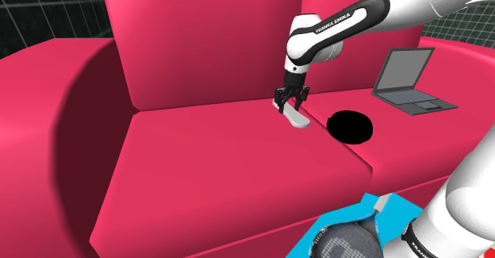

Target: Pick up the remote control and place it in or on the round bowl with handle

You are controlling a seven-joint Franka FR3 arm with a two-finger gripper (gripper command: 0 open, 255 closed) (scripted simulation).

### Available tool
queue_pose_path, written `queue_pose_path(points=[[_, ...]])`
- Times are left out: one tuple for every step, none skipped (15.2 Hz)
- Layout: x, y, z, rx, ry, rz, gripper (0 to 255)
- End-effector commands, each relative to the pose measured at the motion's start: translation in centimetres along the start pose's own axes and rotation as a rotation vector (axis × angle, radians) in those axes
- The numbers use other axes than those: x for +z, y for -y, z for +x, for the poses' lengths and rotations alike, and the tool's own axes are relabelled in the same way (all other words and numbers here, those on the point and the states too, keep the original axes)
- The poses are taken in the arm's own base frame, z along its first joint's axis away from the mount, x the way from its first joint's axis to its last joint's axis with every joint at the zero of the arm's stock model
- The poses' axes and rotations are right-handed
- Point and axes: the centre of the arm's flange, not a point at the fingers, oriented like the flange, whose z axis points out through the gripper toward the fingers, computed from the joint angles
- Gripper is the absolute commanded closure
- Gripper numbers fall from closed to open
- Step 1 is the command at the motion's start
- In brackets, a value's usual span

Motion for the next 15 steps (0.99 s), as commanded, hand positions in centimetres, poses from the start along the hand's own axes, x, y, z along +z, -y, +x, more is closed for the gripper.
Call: queue_pose_path(points=[[-1.1, 0.0, -0.1, 0.000, 0.000, 0.000, 255], [-1.7, 0.0, -0.1, 0.000, 0.000, 0.000, 255], [-2.2, 0.0, -0.1, 0.000, 0.000, 0.000, 255], [-2.7, 0.0, -0.1, 0.000, 0.000, 0.000, 255], [-3.2, 0.0, -0.1, 0.000, 0.000, 0.000, 255], [-3.8, 0.0, -0.1, 0.000, 0.000, 0.000, 255], [-4.3, 0.0, -0.1, 0.000, 0.000, 0.000, 255], [-4.8, 0.0, -0.1, 0.000, 0.000, 0.000, 255], [-5.3, 0.1, -0.1, 0.000, 0.000, 0.000, 255], [-5.9, 0.1, -0.1, 0.000, 0.000, 0.000, 255], [-6.4, 0.1, -0.1, 0.000, 0.000, 0.000, 255], [-6.9, 0.1, -0.1, 0.000, 0.000, 0.000, 255], [-7.5, 0.1, -0.1, 0.000, 0.000, 0.000, 255], [-8.0, 0.1, -0.1, 0.000, 0.000, 0.000, 255], [-8.5, 0.1, -0.1, 0.000, 0.000, 0.000, 255]])
